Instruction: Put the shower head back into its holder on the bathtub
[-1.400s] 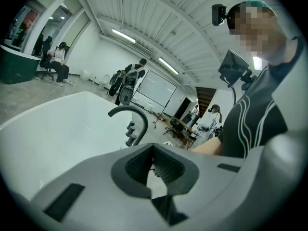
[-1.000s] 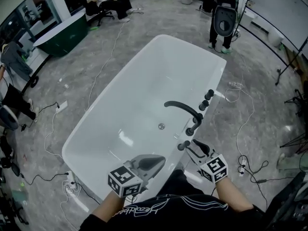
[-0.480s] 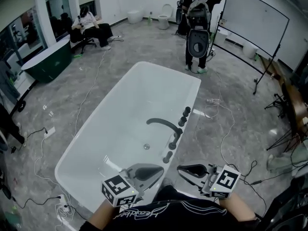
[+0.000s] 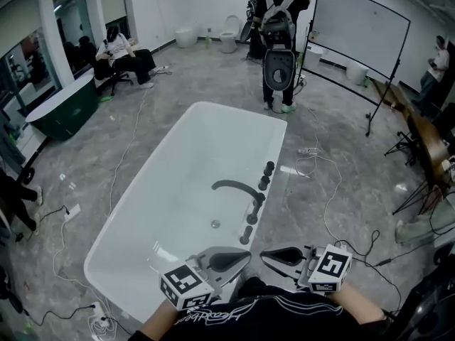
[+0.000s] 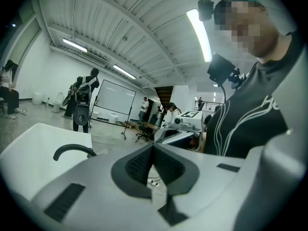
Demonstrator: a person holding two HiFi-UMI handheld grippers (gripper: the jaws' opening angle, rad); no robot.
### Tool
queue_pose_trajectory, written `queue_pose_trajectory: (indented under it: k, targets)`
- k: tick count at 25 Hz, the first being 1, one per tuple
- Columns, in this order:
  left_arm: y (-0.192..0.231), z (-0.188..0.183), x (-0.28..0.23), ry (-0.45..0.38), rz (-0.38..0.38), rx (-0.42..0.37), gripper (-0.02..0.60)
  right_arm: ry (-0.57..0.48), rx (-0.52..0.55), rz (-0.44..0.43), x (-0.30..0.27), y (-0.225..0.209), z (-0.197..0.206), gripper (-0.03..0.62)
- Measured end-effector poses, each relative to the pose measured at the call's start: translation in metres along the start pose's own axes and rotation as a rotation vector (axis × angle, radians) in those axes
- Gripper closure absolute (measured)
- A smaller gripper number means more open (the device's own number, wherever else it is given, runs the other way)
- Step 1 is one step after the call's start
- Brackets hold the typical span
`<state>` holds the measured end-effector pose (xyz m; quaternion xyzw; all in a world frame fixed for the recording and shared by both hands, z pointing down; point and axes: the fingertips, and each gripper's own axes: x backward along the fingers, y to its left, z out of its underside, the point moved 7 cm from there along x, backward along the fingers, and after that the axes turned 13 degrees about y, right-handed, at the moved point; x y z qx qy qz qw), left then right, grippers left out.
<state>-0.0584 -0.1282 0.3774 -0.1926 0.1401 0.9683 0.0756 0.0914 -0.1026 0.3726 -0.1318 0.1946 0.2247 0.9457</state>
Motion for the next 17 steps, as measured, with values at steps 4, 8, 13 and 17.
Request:
queue_pose_trajectory:
  k: [4,8,13,17]
  targets:
    - [-0.002,-0.003,-0.003,0.003,0.026,-0.01,0.577,-0.004,-0.002,0.014,0.004,0.002,-0.002,0.58]
    - [-0.006,-0.002,-0.004,-0.002,0.051,-0.008,0.577,-0.004,-0.004,0.02,0.007,0.008,0.001,0.58]
    - [-0.006,0.003,-0.01,-0.002,0.073,0.01,0.577,-0.004,-0.015,0.024,0.008,0.01,0.006,0.58]
    - [-0.002,0.009,-0.011,0.006,0.084,0.02,0.577,-0.008,-0.021,0.028,0.003,0.009,0.008,0.58]
